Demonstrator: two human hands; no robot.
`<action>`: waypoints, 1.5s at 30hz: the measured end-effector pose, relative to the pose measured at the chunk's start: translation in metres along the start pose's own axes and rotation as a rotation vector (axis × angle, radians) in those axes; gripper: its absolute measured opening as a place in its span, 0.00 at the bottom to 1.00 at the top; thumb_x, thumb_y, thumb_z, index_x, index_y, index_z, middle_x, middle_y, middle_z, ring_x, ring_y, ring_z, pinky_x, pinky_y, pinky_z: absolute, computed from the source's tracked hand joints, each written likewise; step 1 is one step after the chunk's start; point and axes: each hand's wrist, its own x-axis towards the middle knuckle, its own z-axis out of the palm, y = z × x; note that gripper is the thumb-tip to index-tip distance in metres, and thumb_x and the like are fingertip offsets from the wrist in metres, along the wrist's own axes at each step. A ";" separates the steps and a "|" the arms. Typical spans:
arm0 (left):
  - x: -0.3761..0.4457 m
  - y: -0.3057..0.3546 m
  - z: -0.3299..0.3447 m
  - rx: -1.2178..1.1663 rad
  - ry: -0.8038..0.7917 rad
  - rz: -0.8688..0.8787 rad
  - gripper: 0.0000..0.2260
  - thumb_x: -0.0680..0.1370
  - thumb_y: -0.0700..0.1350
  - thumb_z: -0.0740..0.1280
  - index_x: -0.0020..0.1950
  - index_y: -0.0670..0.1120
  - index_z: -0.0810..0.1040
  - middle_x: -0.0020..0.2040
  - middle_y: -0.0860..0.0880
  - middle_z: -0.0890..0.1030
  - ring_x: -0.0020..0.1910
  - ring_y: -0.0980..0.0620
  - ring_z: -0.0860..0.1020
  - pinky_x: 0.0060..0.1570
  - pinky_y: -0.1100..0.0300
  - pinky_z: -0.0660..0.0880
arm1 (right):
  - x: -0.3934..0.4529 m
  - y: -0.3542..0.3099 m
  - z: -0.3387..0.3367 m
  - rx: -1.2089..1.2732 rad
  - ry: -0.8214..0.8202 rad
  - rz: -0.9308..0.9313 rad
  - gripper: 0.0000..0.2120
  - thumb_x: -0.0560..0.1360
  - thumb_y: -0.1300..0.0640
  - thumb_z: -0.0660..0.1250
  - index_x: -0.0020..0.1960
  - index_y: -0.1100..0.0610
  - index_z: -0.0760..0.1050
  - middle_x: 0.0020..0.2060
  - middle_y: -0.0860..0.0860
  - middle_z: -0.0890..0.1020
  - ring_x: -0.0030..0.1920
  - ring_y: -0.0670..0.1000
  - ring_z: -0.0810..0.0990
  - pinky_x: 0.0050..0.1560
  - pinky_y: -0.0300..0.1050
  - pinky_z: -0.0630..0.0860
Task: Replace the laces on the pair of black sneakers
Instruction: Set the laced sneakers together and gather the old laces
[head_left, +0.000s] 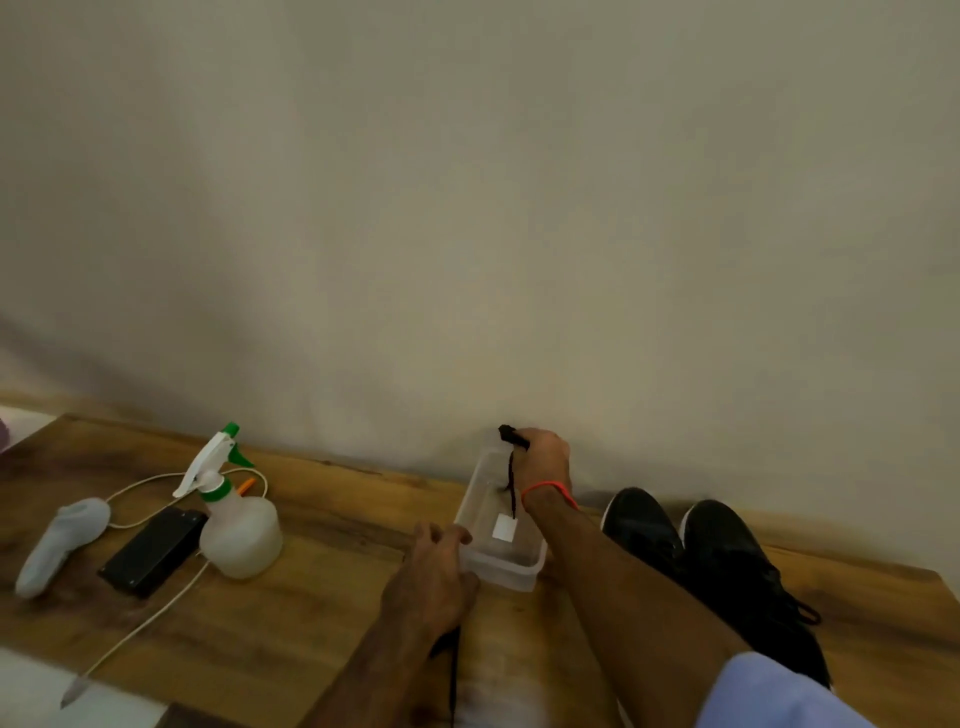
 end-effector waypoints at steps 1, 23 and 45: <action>0.001 0.000 0.000 0.007 -0.007 -0.009 0.21 0.80 0.50 0.66 0.73 0.53 0.69 0.69 0.50 0.64 0.64 0.48 0.74 0.60 0.52 0.77 | 0.002 0.002 0.004 -0.008 0.003 -0.009 0.20 0.78 0.72 0.59 0.62 0.59 0.82 0.59 0.58 0.83 0.59 0.58 0.81 0.57 0.31 0.70; 0.005 -0.007 -0.001 -0.024 -0.023 0.027 0.18 0.81 0.37 0.63 0.70 0.49 0.73 0.68 0.48 0.72 0.65 0.49 0.74 0.64 0.53 0.74 | -0.066 -0.003 -0.024 -0.161 -0.121 -0.257 0.15 0.76 0.69 0.61 0.61 0.64 0.79 0.58 0.60 0.80 0.60 0.59 0.77 0.63 0.45 0.71; -0.002 -0.014 -0.021 -0.249 0.348 -0.053 0.25 0.73 0.27 0.57 0.59 0.51 0.79 0.58 0.52 0.78 0.59 0.51 0.76 0.56 0.54 0.76 | -0.169 0.042 0.057 -0.639 -0.553 -0.713 0.13 0.80 0.64 0.61 0.61 0.66 0.78 0.61 0.62 0.77 0.59 0.66 0.74 0.52 0.60 0.76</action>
